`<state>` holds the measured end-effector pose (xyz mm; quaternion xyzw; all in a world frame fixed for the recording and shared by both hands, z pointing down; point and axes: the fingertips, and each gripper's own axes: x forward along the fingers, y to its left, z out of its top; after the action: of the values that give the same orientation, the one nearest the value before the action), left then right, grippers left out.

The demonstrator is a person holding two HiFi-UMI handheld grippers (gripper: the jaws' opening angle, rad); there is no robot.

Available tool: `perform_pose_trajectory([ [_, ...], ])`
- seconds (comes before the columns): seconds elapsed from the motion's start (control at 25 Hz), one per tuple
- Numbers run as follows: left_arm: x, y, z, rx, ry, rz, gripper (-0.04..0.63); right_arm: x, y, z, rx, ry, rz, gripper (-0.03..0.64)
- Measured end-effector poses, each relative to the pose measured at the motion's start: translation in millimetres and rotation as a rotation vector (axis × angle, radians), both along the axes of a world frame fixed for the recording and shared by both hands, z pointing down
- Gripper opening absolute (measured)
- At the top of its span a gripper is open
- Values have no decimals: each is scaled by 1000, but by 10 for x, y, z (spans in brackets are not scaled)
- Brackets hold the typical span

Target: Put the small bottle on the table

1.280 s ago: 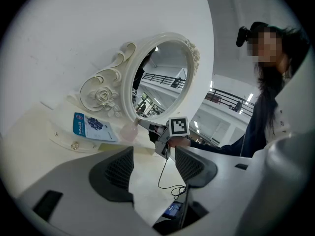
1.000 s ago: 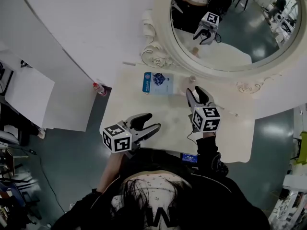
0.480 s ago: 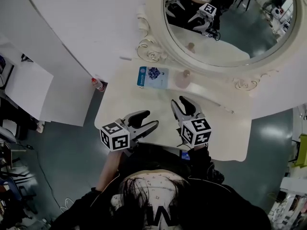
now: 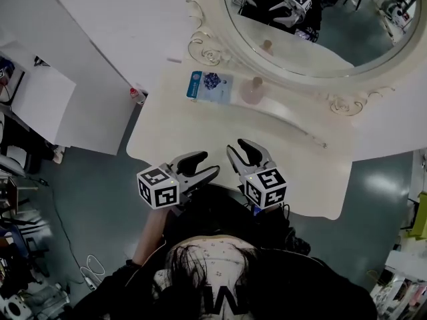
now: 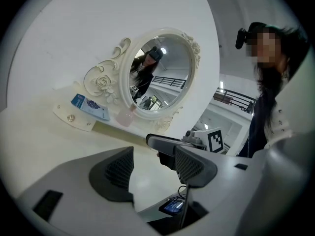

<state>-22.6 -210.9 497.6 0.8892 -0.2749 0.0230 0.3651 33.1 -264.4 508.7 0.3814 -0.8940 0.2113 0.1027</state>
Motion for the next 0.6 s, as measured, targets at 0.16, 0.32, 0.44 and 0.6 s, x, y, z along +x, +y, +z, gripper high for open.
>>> perform_pose_trajectory([
  [0.16, -2, 88, 39, -13, -23, -15, 265, 52, 28, 54, -14, -20, 2, 136],
  [0.32, -97, 83, 36, -16, -38, -45, 265, 10, 54, 91, -20, -26, -5, 129],
  [0.44, -147, 73, 9, -7, -47, -55, 264, -57, 80, 77, -18, -32, -20, 129],
  [0.6, -278, 94, -23, 3, -52, -68, 264, -214, 163, 68, -13, -22, -42, 129],
])
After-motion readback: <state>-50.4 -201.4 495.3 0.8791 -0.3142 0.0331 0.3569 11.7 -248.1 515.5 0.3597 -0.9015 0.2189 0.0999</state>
